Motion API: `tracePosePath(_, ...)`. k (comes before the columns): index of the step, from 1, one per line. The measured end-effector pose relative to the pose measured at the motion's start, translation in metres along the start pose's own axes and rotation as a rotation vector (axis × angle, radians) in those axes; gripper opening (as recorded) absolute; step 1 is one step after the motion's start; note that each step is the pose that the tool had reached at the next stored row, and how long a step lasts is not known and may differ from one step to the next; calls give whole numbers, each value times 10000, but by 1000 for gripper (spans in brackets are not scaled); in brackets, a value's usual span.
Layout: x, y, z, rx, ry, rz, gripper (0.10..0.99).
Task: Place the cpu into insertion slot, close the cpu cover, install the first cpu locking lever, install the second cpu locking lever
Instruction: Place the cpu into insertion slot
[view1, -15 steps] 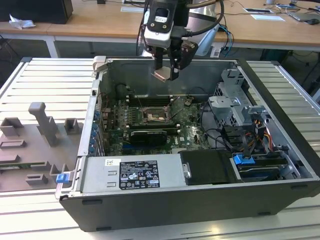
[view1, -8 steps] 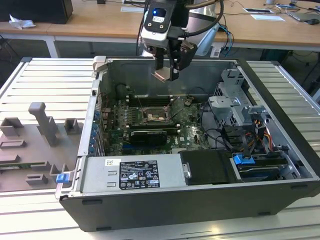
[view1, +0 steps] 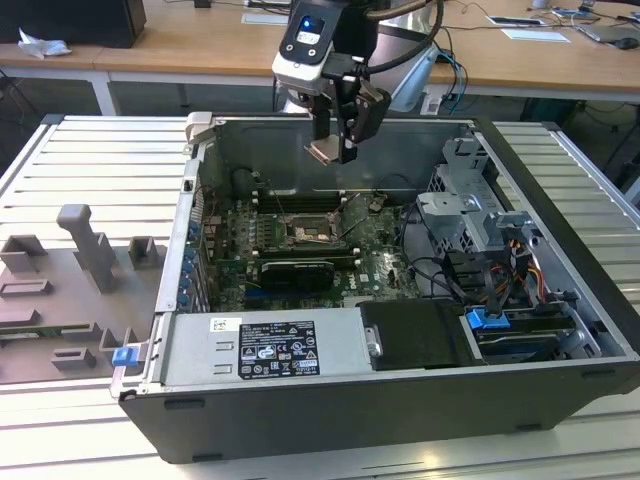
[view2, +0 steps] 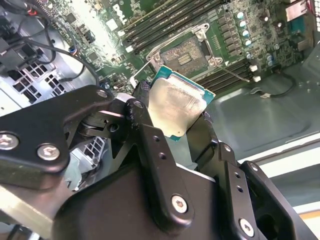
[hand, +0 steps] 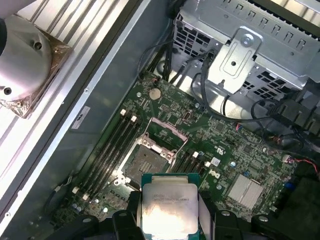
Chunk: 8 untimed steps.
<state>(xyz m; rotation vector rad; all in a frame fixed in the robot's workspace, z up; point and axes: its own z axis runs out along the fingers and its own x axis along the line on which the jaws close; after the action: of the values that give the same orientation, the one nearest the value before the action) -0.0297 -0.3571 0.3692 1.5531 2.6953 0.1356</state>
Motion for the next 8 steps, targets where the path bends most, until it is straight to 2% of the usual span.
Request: tracePosePath(8,0,-1,6,-18,-83,925,541)
